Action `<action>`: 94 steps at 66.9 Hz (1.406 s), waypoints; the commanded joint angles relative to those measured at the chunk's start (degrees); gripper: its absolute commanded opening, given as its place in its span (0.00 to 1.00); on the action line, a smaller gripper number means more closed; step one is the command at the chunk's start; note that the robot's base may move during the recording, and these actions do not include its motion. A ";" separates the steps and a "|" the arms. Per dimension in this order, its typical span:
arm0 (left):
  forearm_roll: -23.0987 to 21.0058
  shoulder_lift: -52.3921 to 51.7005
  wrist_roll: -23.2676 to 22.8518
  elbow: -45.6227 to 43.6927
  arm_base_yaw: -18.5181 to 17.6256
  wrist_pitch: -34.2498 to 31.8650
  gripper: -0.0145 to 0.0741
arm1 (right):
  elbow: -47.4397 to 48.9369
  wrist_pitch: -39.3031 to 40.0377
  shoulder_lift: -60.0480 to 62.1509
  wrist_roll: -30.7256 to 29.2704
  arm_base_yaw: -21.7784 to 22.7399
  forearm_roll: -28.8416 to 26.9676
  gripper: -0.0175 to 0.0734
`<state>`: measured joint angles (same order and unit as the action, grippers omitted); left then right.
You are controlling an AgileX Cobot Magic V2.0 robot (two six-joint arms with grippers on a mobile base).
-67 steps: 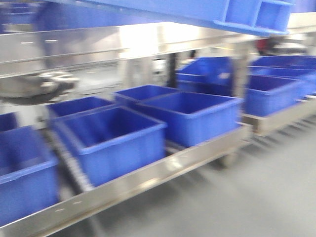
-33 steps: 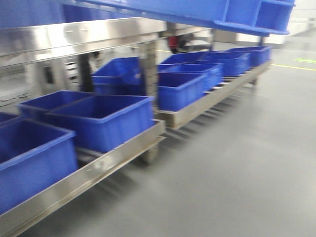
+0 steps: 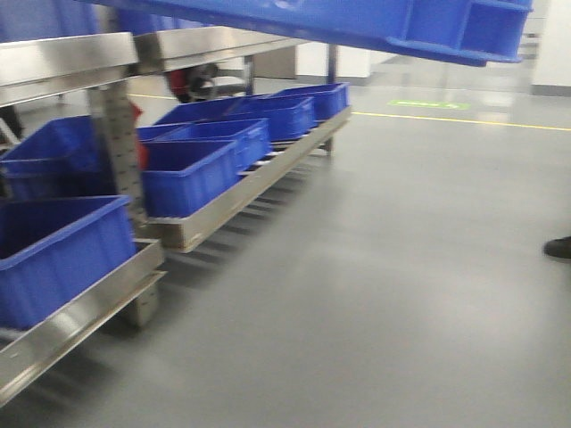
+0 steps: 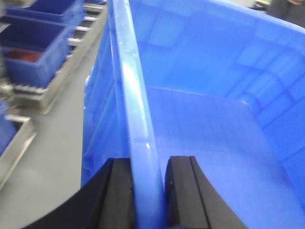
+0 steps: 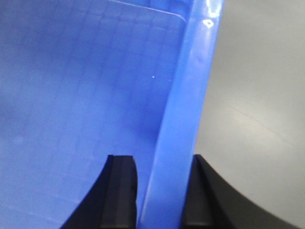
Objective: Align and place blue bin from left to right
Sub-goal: 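Hold the blue bin in both grippers while the base turns away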
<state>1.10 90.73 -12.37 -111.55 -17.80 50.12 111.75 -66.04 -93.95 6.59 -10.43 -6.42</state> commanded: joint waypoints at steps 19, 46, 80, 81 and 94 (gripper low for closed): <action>-0.32 -1.49 1.12 -0.69 -0.09 -6.52 0.04 | 0.78 3.94 1.14 -2.06 -0.11 -0.55 0.12; -0.32 -1.49 1.12 -0.69 -0.09 -6.52 0.04 | 0.78 3.94 1.14 -2.06 -0.11 -0.55 0.12; -0.20 -1.49 1.12 -0.69 -0.09 -6.55 0.04 | 0.78 3.94 1.14 -2.06 -0.11 -0.55 0.12; -0.20 -1.49 1.12 -0.69 -0.09 -6.55 0.04 | 0.78 3.94 1.14 -2.06 -0.11 -0.55 0.12; -0.20 -1.49 1.12 -0.69 -0.09 -6.55 0.04 | 0.78 3.94 1.14 -2.06 -0.11 -0.55 0.12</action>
<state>1.10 90.73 -12.47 -111.55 -17.80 49.99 111.75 -66.04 -93.95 6.59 -10.43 -6.42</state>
